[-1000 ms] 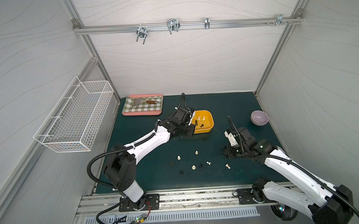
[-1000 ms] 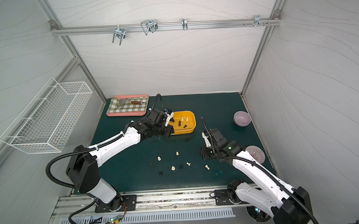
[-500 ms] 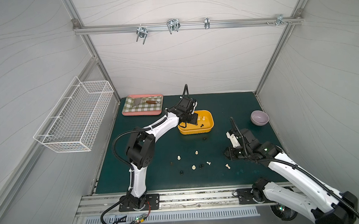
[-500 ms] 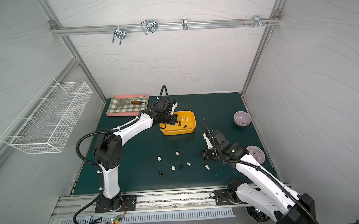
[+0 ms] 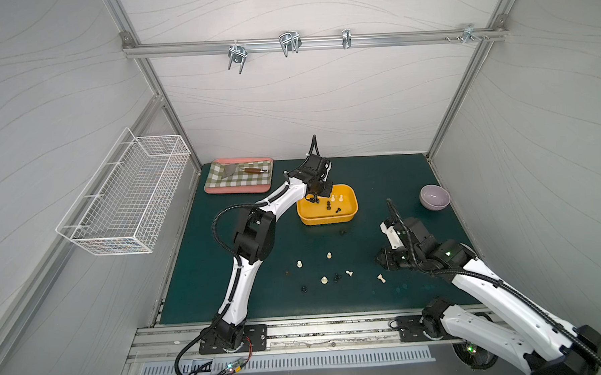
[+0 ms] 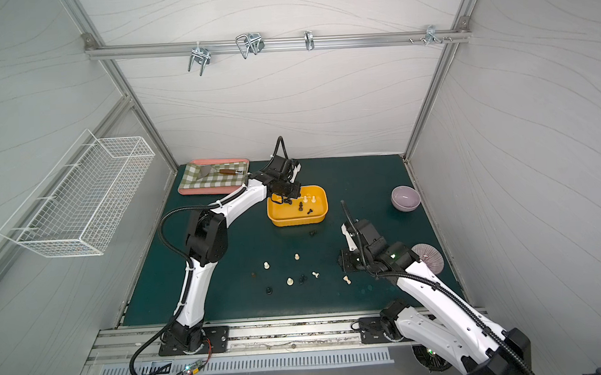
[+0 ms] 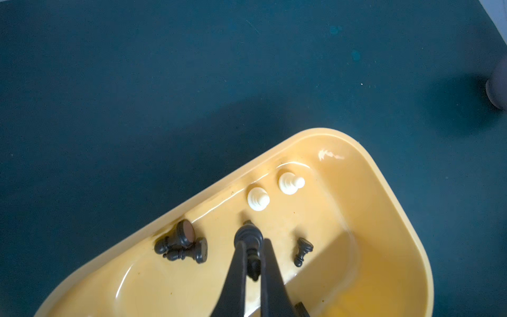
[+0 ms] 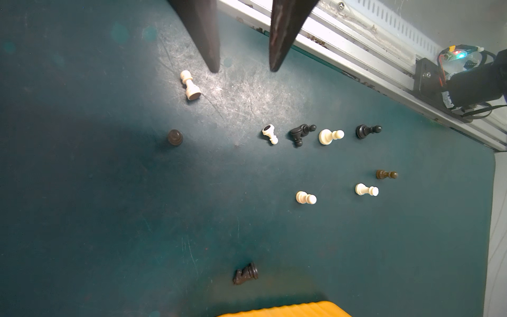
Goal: Put the chess pieces into the storage box
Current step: Place the chess piece in the storage box.
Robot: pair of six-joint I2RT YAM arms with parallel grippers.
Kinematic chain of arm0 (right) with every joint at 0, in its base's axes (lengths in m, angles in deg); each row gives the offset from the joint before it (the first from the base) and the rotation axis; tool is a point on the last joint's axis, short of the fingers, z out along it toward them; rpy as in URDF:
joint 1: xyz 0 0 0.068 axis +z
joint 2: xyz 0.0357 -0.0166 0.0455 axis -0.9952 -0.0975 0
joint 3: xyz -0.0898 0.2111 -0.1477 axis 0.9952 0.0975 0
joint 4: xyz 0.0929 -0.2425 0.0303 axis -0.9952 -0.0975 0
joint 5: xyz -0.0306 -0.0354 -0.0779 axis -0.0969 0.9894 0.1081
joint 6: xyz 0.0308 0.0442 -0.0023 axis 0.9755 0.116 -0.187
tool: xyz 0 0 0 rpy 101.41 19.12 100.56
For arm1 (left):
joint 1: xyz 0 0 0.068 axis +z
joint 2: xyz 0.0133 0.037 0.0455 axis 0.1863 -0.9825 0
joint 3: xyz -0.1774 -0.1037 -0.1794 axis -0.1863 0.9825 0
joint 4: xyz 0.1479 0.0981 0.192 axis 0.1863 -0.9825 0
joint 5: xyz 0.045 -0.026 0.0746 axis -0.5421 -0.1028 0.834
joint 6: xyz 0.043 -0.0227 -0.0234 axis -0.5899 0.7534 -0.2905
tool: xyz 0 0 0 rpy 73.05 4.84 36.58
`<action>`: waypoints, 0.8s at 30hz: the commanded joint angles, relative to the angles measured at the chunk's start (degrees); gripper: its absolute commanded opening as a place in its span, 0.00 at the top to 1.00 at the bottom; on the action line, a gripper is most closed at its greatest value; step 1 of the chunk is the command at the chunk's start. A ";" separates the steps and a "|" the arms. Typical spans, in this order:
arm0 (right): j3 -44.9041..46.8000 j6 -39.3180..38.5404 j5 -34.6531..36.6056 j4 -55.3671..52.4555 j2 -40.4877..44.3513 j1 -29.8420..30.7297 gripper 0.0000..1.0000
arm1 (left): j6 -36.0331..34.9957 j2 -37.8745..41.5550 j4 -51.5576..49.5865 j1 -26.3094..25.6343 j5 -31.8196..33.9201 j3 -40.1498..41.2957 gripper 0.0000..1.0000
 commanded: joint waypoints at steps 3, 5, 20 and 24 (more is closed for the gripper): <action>0.46 1.39 1.35 -1.39 1.03 0.61 0.67 | -0.34 -3.61 -0.81 0.85 -2.49 -4.35 0.96; 0.48 1.60 1.48 -1.54 1.34 0.77 0.68 | -0.03 -4.17 -0.52 0.88 -3.18 -4.46 0.94; 0.61 2.98 2.68 -2.38 3.31 1.57 0.67 | 1.30 0.52 3.47 1.57 -4.50 0.11 0.52; 0.50 2.89 2.70 -2.34 3.22 1.70 0.67 | 1.21 2.89 5.07 1.84 -4.44 2.25 0.51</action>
